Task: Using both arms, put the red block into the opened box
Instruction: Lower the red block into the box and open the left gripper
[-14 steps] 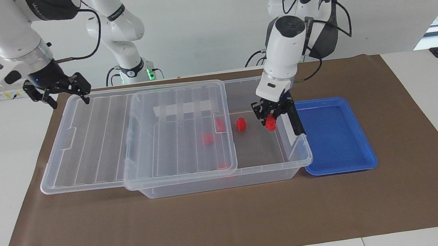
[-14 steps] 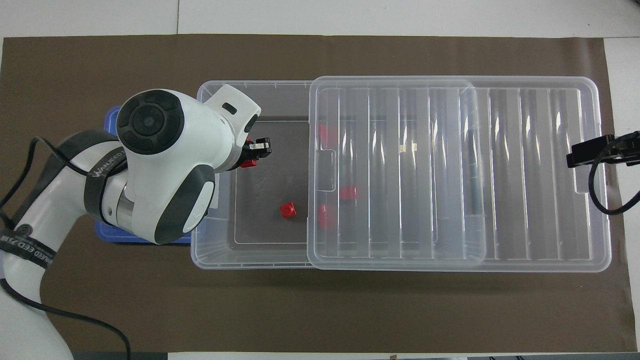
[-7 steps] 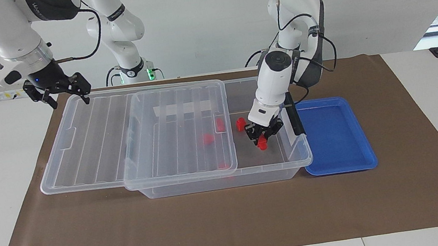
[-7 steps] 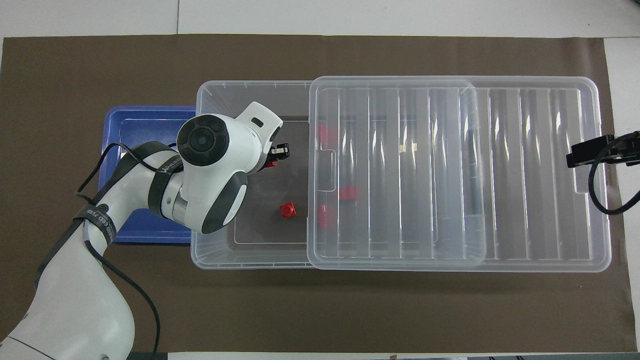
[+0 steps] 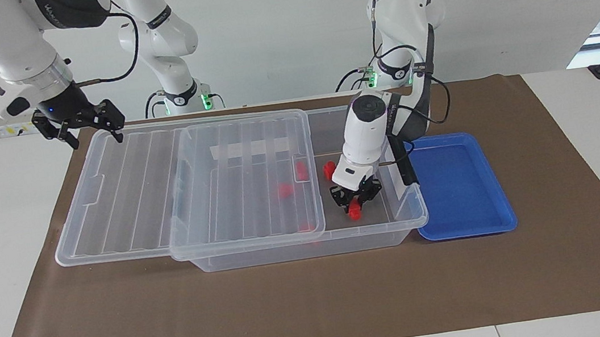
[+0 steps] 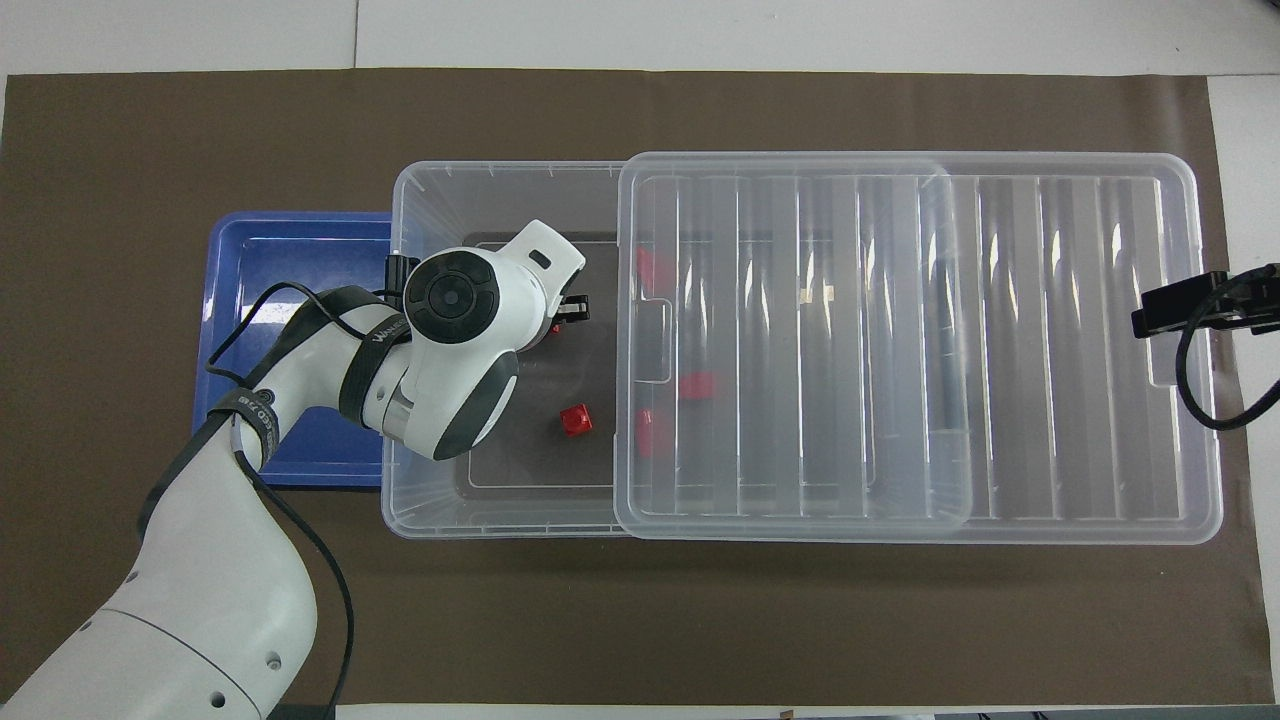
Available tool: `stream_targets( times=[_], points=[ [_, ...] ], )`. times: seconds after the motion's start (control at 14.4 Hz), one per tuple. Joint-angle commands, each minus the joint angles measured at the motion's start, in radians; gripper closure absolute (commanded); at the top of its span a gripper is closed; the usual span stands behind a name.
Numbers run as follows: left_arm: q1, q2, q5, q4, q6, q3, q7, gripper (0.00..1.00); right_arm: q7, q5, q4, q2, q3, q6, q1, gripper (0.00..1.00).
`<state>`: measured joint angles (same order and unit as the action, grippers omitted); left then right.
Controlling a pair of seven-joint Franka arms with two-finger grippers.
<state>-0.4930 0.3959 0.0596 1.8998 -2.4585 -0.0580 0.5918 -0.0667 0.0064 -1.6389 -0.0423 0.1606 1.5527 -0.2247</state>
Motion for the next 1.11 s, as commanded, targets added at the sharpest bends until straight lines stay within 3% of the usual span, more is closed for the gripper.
stream_targets(
  times=[0.0, 0.07, 0.28, 0.35, 0.42, 0.56, 1.04],
  points=[
    [-0.01, 0.011, 0.028, -0.007, 0.05, 0.017, 0.009, 1.0, -0.016, -0.008, -0.001, -0.002, 0.005, -0.011, -0.008, 0.0],
    [-0.01, 0.011, 0.028, -0.018, 0.073, 0.017, 0.009, 0.96, -0.019, -0.008, -0.001, -0.001, 0.005, -0.003, -0.008, 0.0],
    [-0.01, 0.006, 0.057, -0.019, 0.073, 0.018, 0.008, 0.09, -0.022, 0.0, -0.001, 0.001, 0.005, 0.013, -0.034, 0.04],
    [-0.007, -0.003, 0.075, -0.021, 0.076, 0.018, 0.006, 0.0, -0.037, 0.0, -0.001, 0.002, 0.005, 0.035, -0.041, 0.22],
    [-0.003, -0.011, 0.077, -0.022, 0.076, 0.02, 0.003, 0.0, -0.063, 0.0, -0.002, 0.002, 0.005, 0.038, -0.048, 0.44],
    [-0.001, -0.06, 0.075, -0.021, 0.088, 0.018, 0.0, 0.0, -0.131, 0.0, -0.012, 0.002, 0.005, 0.059, -0.08, 1.0],
    [0.023, -0.253, 0.066, -0.022, 0.292, 0.014, -0.012, 0.0, -0.34, -0.005, -0.11, 0.028, 0.004, 0.239, -0.26, 1.0]
  ],
)
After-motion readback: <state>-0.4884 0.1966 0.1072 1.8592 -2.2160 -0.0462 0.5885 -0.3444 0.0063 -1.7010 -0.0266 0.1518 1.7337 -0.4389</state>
